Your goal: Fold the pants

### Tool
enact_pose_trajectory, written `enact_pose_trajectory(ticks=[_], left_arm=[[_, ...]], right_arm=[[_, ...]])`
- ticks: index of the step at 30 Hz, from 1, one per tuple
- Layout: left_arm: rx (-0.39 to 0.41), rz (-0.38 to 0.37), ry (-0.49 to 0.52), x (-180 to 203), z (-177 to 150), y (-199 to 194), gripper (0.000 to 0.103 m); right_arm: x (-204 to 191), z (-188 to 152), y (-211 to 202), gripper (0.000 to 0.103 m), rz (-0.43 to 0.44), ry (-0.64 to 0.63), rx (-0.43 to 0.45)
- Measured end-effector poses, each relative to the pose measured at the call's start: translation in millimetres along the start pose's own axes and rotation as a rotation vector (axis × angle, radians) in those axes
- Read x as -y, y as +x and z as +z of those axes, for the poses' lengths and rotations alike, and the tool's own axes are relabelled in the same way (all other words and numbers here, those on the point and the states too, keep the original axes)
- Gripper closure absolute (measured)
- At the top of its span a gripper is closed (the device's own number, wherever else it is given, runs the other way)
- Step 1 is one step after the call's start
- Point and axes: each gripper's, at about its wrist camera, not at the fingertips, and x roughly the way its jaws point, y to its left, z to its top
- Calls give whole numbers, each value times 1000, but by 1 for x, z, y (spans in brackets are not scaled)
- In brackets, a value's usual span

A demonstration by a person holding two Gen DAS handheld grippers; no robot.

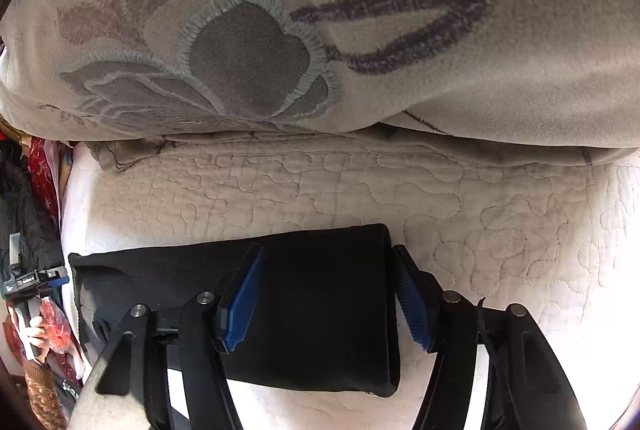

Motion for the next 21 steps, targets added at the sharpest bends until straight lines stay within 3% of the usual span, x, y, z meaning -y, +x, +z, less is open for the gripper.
enact_pose_trajectory(ticks=[5,9,15,17,21], left_arm=[[-14,-18,-20,7,20,12,0],[-45,-6,-43,12,38,27,0],[-76,-48,-81,7,59,42,0],[-59,-60,-52,-2,65,41,13],[-63,-55,40,6,73,42,19]], right_arm=[[17,-5,-5,55,27,29,-2],[24,-5,-7,52,46,66,9],[29,-3,-11,52,45,67,15],[29,-1,-10,52,51,77,19],[31,0,-10,52,60,79,20]])
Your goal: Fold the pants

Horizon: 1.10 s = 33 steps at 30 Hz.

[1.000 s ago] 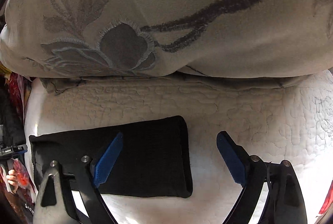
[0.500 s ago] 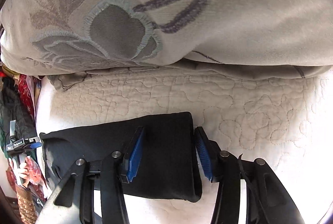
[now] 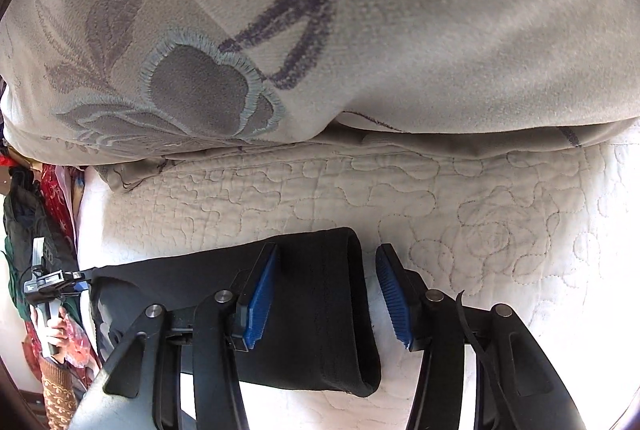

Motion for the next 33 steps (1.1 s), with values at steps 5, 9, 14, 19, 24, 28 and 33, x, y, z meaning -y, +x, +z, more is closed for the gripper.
enact_pose_trajectory(ticks=[5,9,14,19,24,28,33], left_arm=[[-3,-42,0,-12,13,5,19],[35,-47,6,-13,23,6,23],[74,-10,52,-3,15,-4,68],[112,27,44,1,17,-17,70],[162,73,60,13,9,-33,71],[192,77,57,18,1,-47,72],[229,77,63,22,-37,-85,72]], right_arm=[[9,2,-5,52,8,25,12],[10,1,-4,50,18,15,12],[-4,-3,-5,81,-7,-71,18],[-16,-7,-20,95,-39,-125,63],[-25,-16,-43,95,-56,-164,103],[-32,-27,-56,95,-49,-185,119],[-41,-43,-72,95,-33,-203,158]])
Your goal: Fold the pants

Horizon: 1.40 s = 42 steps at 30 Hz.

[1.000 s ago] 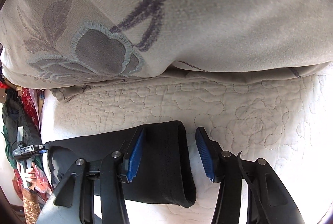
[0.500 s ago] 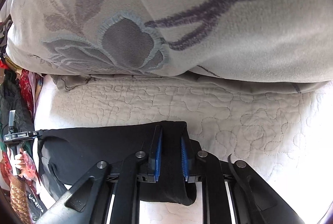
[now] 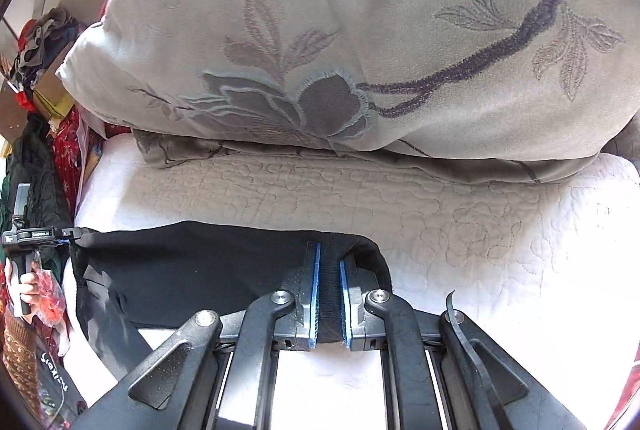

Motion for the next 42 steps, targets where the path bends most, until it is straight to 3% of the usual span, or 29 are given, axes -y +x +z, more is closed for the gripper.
enact_pose_trajectory(ticks=[7,13,20,25,27,29,32,33,34,35,38,42], left_arm=[[54,22,-1,14,-29,-32,73],[27,53,13,19,-35,-14,73],[-60,-62,-21,11,-22,14,73],[-108,-93,-6,14,-10,30,73],[-133,-105,9,17,-8,35,68],[-135,-87,32,21,-6,38,59],[-98,-25,26,23,-3,38,60],[-82,-15,16,23,-3,37,63],[-79,-5,7,23,-3,36,79],[-81,8,2,23,-3,35,86],[-52,44,11,27,-9,25,89],[-10,11,-5,25,-16,4,89]], right_arm=[[-15,-12,-22,97,-3,-15,42],[-24,-20,-33,98,-27,-31,32],[-18,-28,-6,97,-22,17,-15],[-11,-26,11,93,1,50,-41],[-6,-26,17,93,13,91,-38],[-1,-24,23,93,34,128,-36],[4,-20,29,95,39,159,-32],[4,-18,29,98,18,149,-29],[1,-16,29,98,1,134,-18],[-1,-15,26,100,-2,125,-9],[-5,-13,16,100,0,103,2],[-9,-11,-4,100,27,93,43]])
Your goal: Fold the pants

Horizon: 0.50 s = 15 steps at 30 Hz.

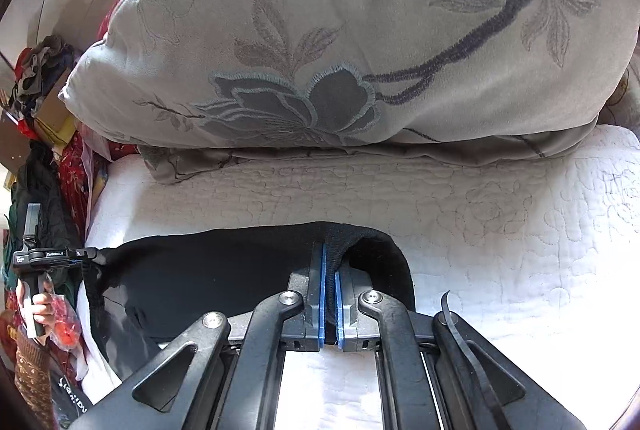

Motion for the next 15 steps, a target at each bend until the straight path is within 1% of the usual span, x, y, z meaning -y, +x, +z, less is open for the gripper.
enact_pose_trajectory(ticks=[4,8,13,15], left_arm=[[24,-19,-24,-6,-4,-20,89],[69,-43,-30,-9,-14,-41,89],[93,-58,-33,-16,-34,-56,89],[96,-77,-43,-20,-42,-60,89]], right_arm=[[-7,0,-17,100,10,-10,23],[-16,-7,-32,100,37,-27,53],[-21,-27,-56,100,45,-53,66],[-21,-37,-65,100,54,-51,71]])
